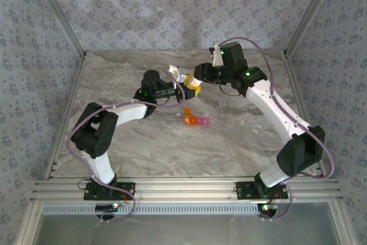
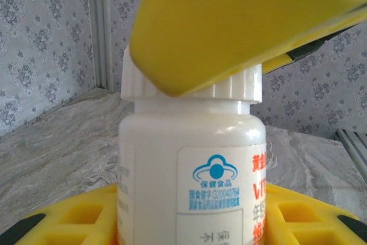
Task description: Sort the pills into containers
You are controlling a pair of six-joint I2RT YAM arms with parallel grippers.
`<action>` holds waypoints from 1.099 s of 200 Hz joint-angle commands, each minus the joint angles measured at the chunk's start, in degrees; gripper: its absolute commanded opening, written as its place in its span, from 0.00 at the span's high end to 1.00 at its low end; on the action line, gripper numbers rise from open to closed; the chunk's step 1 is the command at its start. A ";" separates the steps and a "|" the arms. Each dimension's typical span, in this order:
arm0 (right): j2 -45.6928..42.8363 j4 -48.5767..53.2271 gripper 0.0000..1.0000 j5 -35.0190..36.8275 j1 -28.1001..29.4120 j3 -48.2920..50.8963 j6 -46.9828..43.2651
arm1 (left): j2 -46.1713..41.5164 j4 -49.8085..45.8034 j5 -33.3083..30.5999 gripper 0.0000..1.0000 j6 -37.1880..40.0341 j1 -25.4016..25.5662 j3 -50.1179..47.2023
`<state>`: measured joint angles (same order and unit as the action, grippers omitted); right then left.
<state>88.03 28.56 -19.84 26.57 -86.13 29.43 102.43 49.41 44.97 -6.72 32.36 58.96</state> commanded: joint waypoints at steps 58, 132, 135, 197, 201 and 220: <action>-1.09 3.20 0.30 -5.68 -1.60 -4.34 -1.05 | -0.50 5.46 1.53 1.00 0.80 2.01 1.83; -1.14 10.09 0.16 -8.69 -7.76 -9.85 -10.93 | -0.57 5.26 1.45 1.00 0.83 2.07 1.87; -1.07 10.46 0.16 -8.83 -7.83 -9.96 -11.56 | -0.57 5.26 1.37 1.00 0.83 2.01 1.90; -0.40 16.04 0.15 -13.05 -7.17 -10.99 -22.69 | -0.67 4.65 1.48 1.00 1.10 2.03 2.12; -0.32 16.23 0.15 -13.01 -7.02 -11.06 -22.89 | -0.66 4.60 1.48 1.00 1.18 2.02 2.16; 0.29 17.28 0.16 -12.66 -6.40 -11.82 -23.58 | -0.44 4.58 1.51 1.00 0.93 2.01 2.52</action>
<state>87.85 42.72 -30.68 19.33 -95.57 9.69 102.43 52.51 45.47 -6.50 34.52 59.37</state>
